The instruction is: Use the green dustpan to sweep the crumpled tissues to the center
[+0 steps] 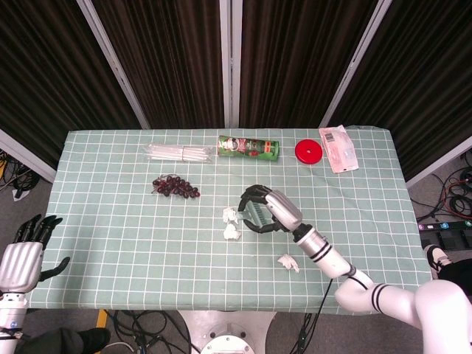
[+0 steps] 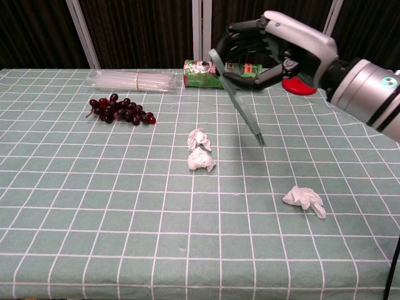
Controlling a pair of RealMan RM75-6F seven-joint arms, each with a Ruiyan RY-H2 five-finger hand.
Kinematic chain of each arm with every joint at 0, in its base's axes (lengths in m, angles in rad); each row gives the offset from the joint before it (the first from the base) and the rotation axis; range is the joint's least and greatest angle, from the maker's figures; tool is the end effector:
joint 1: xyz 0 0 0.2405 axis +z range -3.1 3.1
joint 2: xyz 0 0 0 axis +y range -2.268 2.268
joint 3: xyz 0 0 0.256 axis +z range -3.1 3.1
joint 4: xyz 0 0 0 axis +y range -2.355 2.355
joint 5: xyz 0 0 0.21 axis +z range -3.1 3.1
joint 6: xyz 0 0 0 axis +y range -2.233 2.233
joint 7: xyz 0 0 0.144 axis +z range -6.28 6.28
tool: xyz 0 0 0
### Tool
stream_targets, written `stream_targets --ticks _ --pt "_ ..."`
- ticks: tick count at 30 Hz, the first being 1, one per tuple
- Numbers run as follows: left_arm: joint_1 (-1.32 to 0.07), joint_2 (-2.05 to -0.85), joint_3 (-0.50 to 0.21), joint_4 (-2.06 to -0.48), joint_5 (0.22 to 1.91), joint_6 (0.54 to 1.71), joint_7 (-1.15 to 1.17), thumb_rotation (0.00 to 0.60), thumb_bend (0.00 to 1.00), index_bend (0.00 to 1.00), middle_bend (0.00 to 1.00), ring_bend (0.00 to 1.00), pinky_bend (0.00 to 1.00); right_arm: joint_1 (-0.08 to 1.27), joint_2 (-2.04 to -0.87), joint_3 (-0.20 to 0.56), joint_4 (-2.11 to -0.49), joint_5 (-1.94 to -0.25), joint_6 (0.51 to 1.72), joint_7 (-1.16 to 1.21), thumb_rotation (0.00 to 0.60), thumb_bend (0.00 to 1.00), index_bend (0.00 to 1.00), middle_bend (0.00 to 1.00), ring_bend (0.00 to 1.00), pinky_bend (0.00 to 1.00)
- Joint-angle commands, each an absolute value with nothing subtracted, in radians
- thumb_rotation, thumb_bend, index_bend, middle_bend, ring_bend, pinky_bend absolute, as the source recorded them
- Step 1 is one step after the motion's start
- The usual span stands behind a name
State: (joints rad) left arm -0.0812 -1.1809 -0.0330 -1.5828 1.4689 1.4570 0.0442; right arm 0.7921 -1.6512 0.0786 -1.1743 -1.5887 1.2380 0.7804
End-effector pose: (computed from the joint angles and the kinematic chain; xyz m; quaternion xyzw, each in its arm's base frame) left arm -0.3188 0.1762 0.1372 -0.5953 -0.4057 -0.3658 0.5892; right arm -0.1245 -0.3459 -0.0137 0.6205 -0.4852 0.6026 0.1281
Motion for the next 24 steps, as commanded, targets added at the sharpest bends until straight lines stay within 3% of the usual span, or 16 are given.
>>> stream_targets --ticks 1,10,17,24 --pt "-0.085 -1.181 -0.037 -1.584 1.470 1.456 0.046 0.600 0.22 0.15 0.12 0.06 0.12 0.671 -1.551 0.062 -1.354 -1.516 1.308 0.649 0.600 0.37 0.74 0.61 0.28 0.21" --pt "-0.104 -1.175 -0.045 -1.588 1.471 1.440 0.054 0.600 0.22 0.15 0.12 0.06 0.12 0.496 -1.448 -0.008 -1.589 -1.448 1.370 0.563 0.600 0.37 0.74 0.61 0.27 0.18" --pt "-0.110 -1.177 -0.043 -1.585 1.473 1.432 0.052 0.600 0.22 0.15 0.12 0.06 0.12 0.399 -1.461 -0.068 -1.639 -1.477 1.412 0.519 0.600 0.37 0.74 0.61 0.27 0.16" --pt "-0.117 -1.180 -0.045 -1.580 1.476 1.431 0.046 0.600 0.22 0.15 0.12 0.06 0.12 0.335 -1.541 -0.061 -1.640 -1.520 1.474 0.441 0.600 0.38 0.74 0.62 0.26 0.11"
